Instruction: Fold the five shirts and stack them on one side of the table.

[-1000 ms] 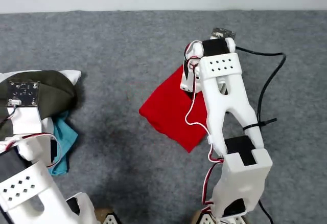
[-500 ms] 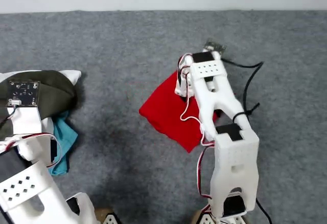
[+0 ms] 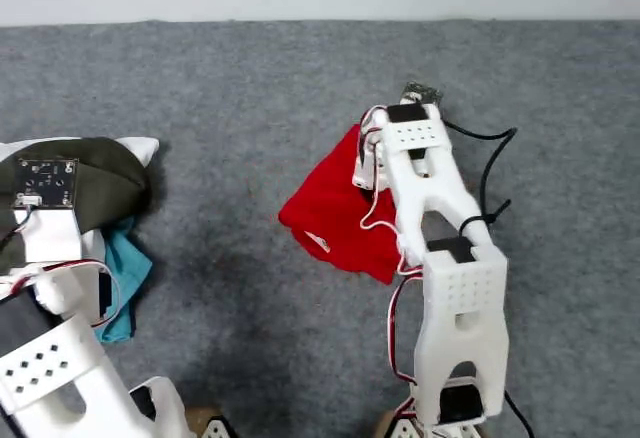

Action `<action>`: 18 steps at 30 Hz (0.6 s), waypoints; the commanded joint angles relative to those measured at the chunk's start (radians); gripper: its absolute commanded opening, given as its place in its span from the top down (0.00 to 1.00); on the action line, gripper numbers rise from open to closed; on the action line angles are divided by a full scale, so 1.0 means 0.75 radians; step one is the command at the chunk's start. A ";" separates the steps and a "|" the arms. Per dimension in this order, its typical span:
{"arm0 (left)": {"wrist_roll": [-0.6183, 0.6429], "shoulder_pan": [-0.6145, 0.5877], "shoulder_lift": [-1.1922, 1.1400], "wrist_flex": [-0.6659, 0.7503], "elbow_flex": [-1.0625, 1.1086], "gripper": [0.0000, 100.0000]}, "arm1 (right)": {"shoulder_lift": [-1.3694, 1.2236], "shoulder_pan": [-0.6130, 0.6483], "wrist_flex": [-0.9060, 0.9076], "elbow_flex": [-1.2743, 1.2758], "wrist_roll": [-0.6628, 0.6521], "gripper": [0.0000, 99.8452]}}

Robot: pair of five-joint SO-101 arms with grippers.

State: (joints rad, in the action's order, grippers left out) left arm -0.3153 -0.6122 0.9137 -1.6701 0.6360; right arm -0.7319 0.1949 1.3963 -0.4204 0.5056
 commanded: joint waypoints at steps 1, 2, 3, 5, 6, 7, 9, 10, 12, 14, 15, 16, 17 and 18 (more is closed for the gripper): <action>0.002 -0.002 0.010 0.004 -0.007 0.92 | -0.001 -0.079 0.044 -0.031 -0.203 0.99; 0.002 -0.002 0.010 0.004 -0.007 0.92 | 0.015 -0.105 0.064 -0.031 -0.260 0.99; 0.002 -0.002 0.010 0.004 -0.007 0.92 | 0.030 -0.132 0.081 -0.031 -0.319 0.99; 0.002 -0.002 0.016 0.002 -0.007 0.92 | 0.060 -0.204 0.124 -0.031 -0.450 0.99; 0.002 -0.002 0.018 0.000 -0.007 0.92 | 0.079 -0.244 0.142 -0.031 -0.522 0.99; 0.002 -0.002 0.018 -0.002 -0.007 0.92 | 0.095 -0.292 0.159 -0.031 -0.604 0.99; 0.002 -0.002 0.016 -0.002 -0.007 0.92 | 0.132 -0.394 0.175 -0.031 -0.802 0.99; 0.002 -0.002 0.012 0.000 -0.007 0.92 | 0.148 -0.451 0.173 -0.031 -0.908 0.99; 0.002 -0.002 0.012 0.002 -0.007 0.92 | 0.185 -0.566 0.159 -0.033 -1.119 0.99; 0.002 -0.002 0.012 0.002 -0.007 0.92 | 0.210 -0.672 0.144 -0.043 -1.299 0.99; 0.002 -0.002 0.014 0.000 -0.007 0.92 | 0.218 -0.725 0.128 -0.047 -1.373 0.99; 0.002 -0.002 0.018 0.000 -0.007 0.92 | 0.220 -0.776 0.103 -0.049 -1.428 0.99; 0.002 -0.002 0.018 -0.002 -0.007 0.92 | 0.220 -0.825 0.069 -0.051 -1.475 0.99; 0.002 -0.002 0.018 -0.002 -0.007 0.92 | 0.220 -0.873 0.028 -0.051 -1.516 0.99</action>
State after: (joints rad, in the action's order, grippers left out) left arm -0.3153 -0.6122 0.9137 -1.6701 0.6360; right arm -0.6460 -0.3483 1.4760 -0.4266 -0.5132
